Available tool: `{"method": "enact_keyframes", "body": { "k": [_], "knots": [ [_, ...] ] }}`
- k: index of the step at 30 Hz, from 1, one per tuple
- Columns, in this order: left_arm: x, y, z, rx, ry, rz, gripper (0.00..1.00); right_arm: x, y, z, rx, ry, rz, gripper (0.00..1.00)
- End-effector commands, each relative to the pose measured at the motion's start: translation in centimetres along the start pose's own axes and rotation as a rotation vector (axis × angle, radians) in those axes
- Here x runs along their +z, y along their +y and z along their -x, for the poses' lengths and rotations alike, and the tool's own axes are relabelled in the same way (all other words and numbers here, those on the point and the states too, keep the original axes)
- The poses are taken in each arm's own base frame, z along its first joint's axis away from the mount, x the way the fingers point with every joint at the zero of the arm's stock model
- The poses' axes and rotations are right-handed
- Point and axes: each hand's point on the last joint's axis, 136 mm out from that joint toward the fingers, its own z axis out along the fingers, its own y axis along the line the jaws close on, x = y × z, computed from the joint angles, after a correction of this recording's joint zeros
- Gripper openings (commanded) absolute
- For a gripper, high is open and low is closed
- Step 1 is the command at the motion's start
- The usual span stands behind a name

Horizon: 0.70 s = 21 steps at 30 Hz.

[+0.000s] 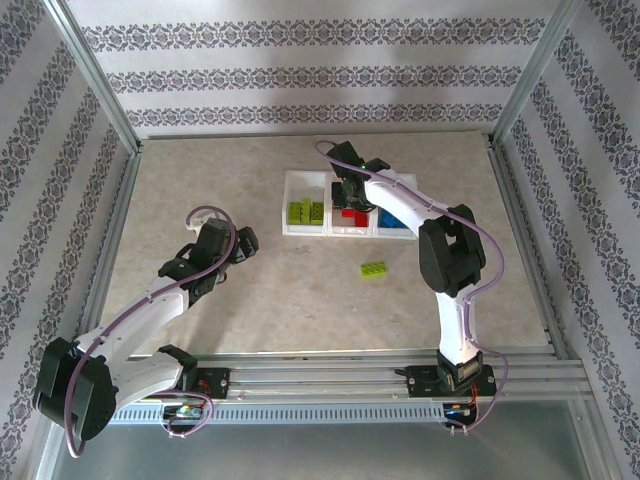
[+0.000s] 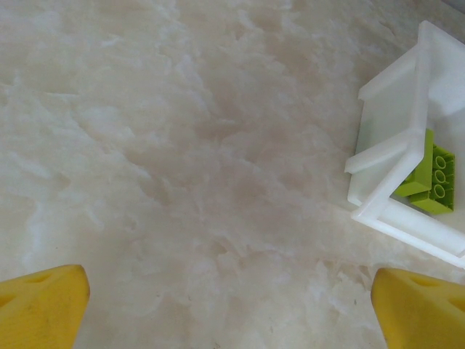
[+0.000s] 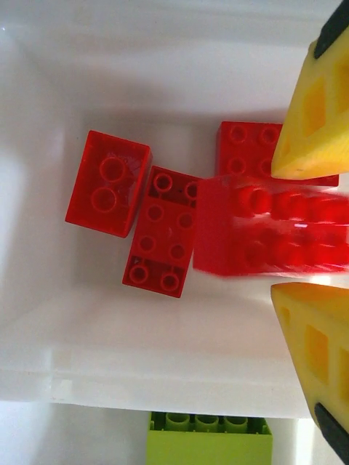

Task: Sort the legos into containers by color
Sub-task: Place the lego in the container, then pick up the lego from the center of the table.

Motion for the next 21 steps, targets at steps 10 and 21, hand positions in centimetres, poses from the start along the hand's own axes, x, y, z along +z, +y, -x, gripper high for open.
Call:
{"method": "enact_keyframes", "body": {
  "k": [10, 21],
  "knots": [
    [0.1, 0.0, 0.1, 0.004, 0.004, -0.011, 1.0, -2.2, -0.3, 1.3, 0.026, -0.044, 0.034, 0.46],
    [-0.1, -3.4, 0.8, 0.114, 0.015, -0.098, 1.0, -8.8, -1.7, 2.3, 0.042, -0.172, 0.051, 0.54]
  ]
}}
